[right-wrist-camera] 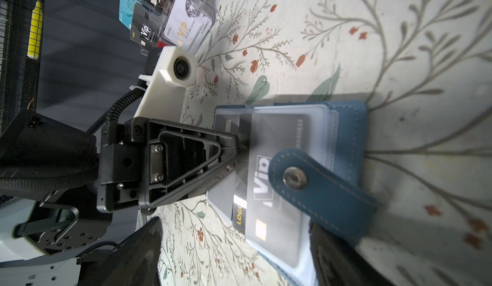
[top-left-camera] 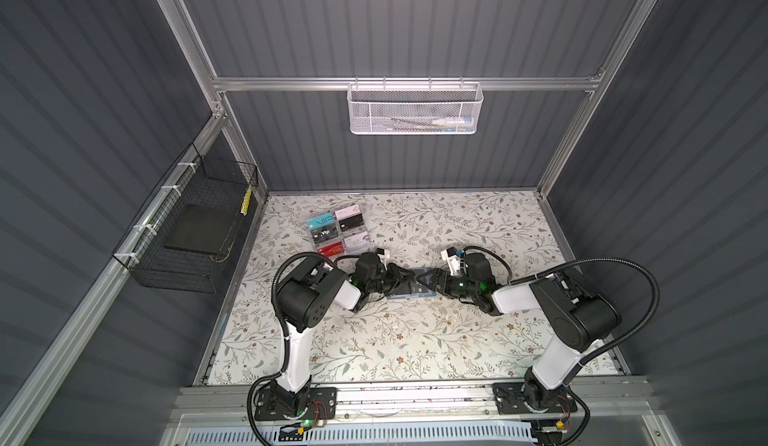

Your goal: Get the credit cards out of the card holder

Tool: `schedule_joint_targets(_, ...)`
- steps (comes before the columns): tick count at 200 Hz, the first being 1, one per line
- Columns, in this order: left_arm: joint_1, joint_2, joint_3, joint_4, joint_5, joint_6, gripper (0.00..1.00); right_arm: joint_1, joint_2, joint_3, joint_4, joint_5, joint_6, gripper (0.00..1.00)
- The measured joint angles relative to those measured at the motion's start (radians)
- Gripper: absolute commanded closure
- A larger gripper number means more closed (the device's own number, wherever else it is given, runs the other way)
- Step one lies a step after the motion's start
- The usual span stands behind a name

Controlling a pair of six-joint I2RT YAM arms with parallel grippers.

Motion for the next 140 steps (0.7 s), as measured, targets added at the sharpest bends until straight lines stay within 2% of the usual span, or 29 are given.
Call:
schedule_joint_targets(20,0.0,0.0,-0.001,0.0,0.0,0.0,0.96,0.0,0.002,0.0,0.001,-0.001,0.0,0.13)
schedule_joint_targets(42,0.0,0.0,-0.001,0.01,0.005,0.005,1.0,0.0,0.003,0.0,0.004,-0.002,0.0,0.13)
schedule_joint_targets(92,0.0,0.0,-0.001,0.011,0.004,0.009,1.0,0.0,0.003,0.002,0.003,-0.004,0.0,0.12)
schedule_joint_targets(140,0.0,-0.016,-0.001,-0.037,-0.008,0.064,1.0,0.0,0.003,0.006,0.003,-0.013,0.003,0.06)
